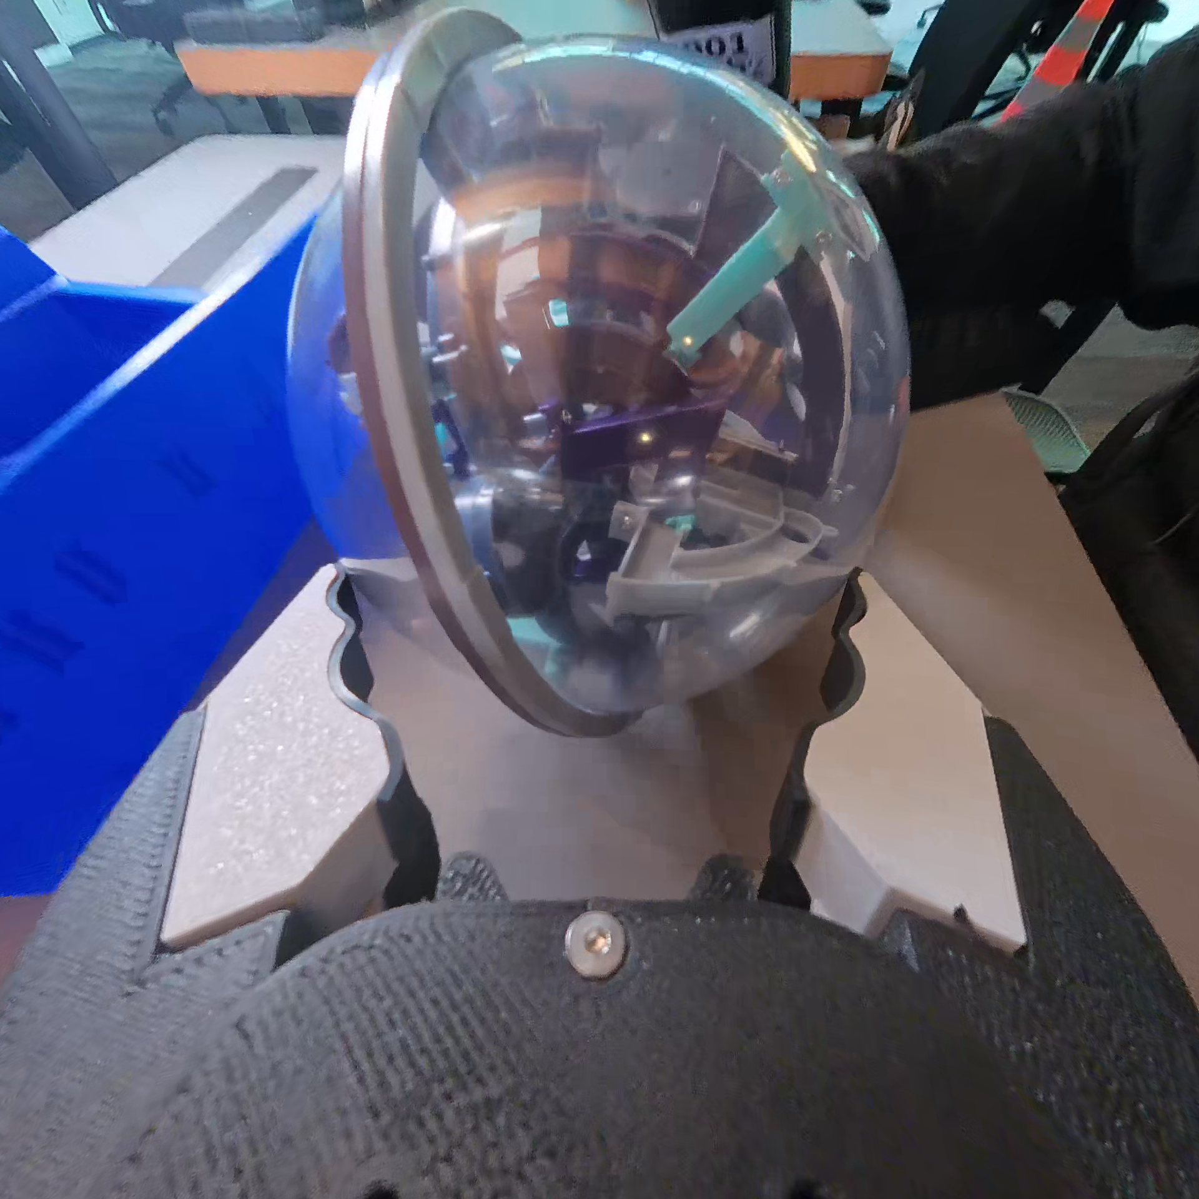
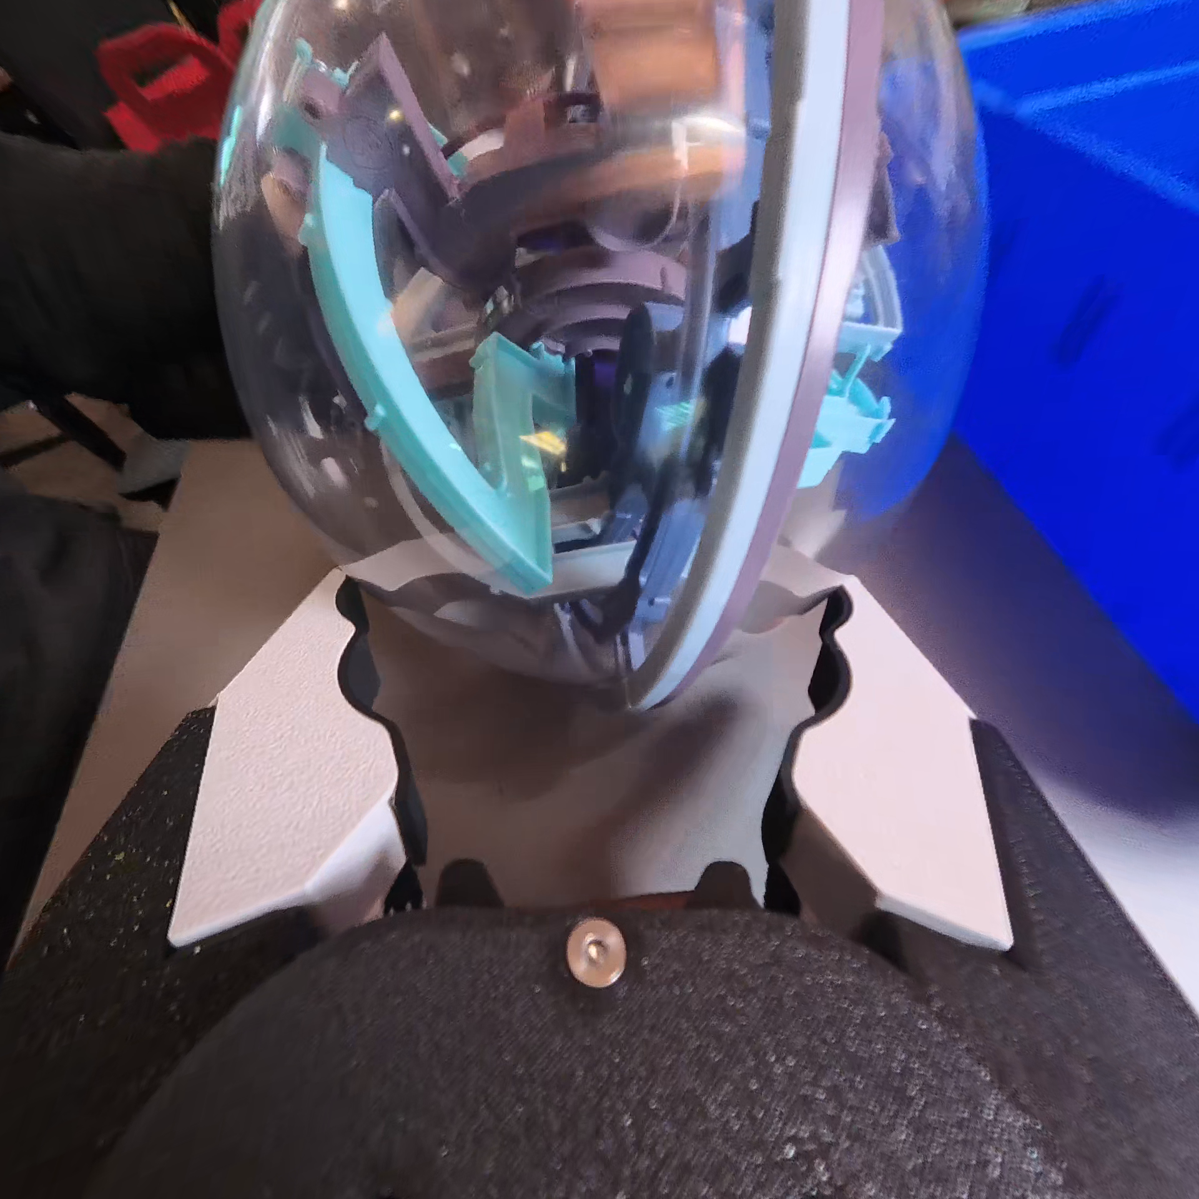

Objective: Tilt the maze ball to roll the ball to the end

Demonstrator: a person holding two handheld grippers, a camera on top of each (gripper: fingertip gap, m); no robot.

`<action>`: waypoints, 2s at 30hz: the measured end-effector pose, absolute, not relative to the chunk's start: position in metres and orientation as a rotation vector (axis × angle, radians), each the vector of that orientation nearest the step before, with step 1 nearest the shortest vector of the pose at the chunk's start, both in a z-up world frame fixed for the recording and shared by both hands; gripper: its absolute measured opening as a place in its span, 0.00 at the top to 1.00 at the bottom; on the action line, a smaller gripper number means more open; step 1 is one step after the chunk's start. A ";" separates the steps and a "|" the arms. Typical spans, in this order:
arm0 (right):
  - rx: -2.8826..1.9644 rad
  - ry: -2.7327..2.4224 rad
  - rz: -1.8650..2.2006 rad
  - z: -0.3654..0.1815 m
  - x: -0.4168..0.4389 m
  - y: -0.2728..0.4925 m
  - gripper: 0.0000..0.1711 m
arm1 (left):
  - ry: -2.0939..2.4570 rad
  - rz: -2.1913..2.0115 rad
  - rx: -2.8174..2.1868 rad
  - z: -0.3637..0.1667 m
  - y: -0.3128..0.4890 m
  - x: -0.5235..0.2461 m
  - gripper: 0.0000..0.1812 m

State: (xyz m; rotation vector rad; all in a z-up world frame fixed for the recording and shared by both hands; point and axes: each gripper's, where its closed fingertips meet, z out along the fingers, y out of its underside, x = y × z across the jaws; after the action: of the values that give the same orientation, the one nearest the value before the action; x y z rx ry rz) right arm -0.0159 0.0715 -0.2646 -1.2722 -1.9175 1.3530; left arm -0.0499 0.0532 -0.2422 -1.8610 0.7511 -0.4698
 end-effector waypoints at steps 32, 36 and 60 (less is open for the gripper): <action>-0.752 -1.505 1.742 -0.017 -0.066 0.078 0.23 | 0.688 -0.479 -1.209 0.008 0.054 -0.090 0.22; -0.765 -1.504 1.905 -0.016 -0.059 0.076 0.23 | 0.703 -0.480 -1.190 0.011 0.051 -0.086 0.23; -0.630 -1.523 1.780 -0.016 -0.052 0.066 0.21 | 0.777 -0.420 -1.120 0.011 0.038 -0.074 0.23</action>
State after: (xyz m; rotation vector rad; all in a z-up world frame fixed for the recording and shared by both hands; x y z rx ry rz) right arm -0.0524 0.0659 -0.0164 -0.6297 -1.5230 1.7800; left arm -0.0742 0.0381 0.0108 -1.1201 0.7773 -0.4197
